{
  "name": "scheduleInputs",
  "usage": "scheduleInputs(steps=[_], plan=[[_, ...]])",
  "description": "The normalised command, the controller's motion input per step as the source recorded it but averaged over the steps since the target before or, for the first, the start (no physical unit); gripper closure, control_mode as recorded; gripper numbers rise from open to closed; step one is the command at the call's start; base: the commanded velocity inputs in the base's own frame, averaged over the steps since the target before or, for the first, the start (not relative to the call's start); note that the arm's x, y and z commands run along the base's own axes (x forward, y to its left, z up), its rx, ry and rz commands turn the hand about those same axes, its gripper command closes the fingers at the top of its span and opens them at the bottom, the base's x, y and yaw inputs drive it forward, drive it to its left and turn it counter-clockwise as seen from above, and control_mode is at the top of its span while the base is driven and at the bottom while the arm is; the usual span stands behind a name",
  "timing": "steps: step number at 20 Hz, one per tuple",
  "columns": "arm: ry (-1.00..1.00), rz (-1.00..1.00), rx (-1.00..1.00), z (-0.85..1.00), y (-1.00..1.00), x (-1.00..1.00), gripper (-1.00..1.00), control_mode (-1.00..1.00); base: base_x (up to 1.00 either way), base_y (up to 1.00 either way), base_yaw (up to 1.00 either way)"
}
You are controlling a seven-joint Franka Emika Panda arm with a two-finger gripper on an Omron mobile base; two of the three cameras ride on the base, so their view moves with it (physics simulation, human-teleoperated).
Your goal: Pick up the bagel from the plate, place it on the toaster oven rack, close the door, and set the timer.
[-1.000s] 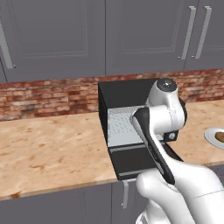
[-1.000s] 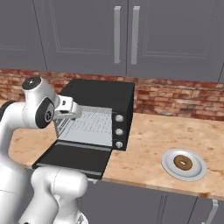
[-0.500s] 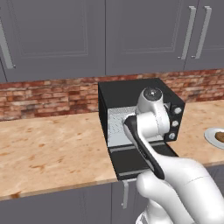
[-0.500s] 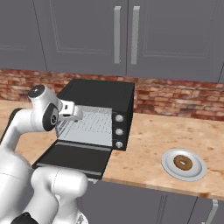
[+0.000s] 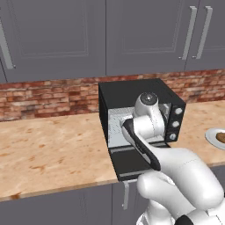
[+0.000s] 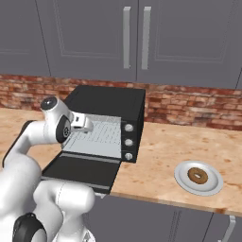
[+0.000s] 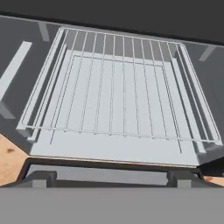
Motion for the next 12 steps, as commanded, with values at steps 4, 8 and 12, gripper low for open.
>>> scheduleInputs(steps=[4, 8, 12], plan=[[-0.07, 0.0, 0.07, -0.24, 0.0, 0.18, -1.0, -1.0, 0.0, 0.0, 0.0], [-0.06, 0.0, 0.02, -0.24, 0.0, 0.21, -1.0, -1.0, 0.0, 0.0, 0.0], [0.0, 0.0, 0.0, -0.09, 0.0, 0.39, -1.0, -1.0, 0.0, 0.0, 0.0]])
